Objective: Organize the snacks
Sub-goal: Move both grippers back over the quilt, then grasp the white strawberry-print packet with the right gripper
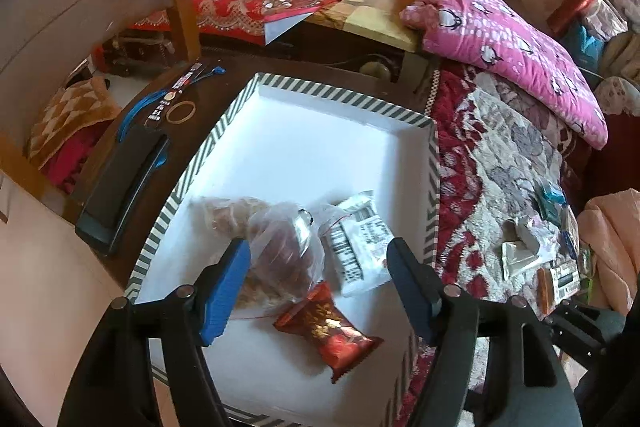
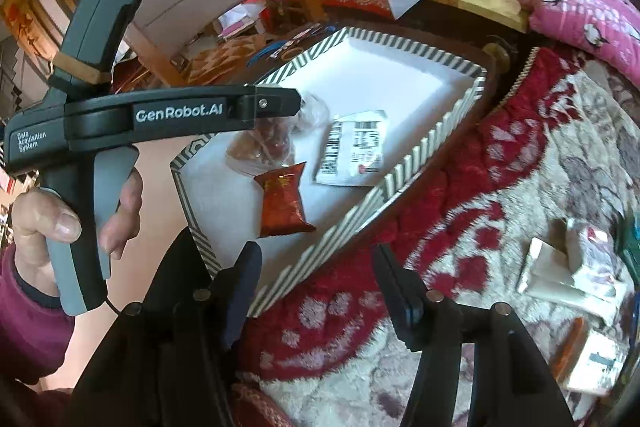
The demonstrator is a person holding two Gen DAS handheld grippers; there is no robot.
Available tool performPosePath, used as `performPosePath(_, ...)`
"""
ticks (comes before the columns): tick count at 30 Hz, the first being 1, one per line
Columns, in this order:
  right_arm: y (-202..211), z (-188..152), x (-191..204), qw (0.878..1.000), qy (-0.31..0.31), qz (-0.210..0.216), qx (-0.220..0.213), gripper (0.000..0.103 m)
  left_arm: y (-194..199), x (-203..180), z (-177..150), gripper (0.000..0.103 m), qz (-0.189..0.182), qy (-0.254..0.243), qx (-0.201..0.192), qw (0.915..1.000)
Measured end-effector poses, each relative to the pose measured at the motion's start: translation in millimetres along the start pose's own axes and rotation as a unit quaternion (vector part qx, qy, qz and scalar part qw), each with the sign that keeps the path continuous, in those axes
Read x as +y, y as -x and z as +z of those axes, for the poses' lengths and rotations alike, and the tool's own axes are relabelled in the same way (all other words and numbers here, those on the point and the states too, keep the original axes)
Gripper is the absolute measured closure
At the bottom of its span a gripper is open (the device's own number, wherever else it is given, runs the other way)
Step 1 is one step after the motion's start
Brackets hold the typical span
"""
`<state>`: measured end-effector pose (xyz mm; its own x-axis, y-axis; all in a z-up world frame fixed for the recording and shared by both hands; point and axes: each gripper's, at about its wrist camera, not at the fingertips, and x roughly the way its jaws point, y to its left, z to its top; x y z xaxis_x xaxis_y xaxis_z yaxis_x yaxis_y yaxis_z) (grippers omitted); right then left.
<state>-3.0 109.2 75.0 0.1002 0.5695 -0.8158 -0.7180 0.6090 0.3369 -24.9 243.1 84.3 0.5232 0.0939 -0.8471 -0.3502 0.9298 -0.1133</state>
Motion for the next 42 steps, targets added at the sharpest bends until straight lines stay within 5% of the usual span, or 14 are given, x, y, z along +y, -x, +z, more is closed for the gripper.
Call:
performPosePath(21,61,-41,-60,0.996,-0.068,-0.047,-0.04,0.032,11,-63,-8,0.02,-0.02,-0.044,-0.004,0.9988)
performPosePath(36,104,-92,-124,0.984,-0.145,-0.091,-0.056,0.029,-9,-141,-21,0.019,-0.051,-0.125,0.031,0.9903)
performPosePath(42,108,-84,-142,0.979,-0.161,-0.108,-0.064,0.028,-18,-163,-20,0.019,-0.061,-0.128,0.04,0.9891)
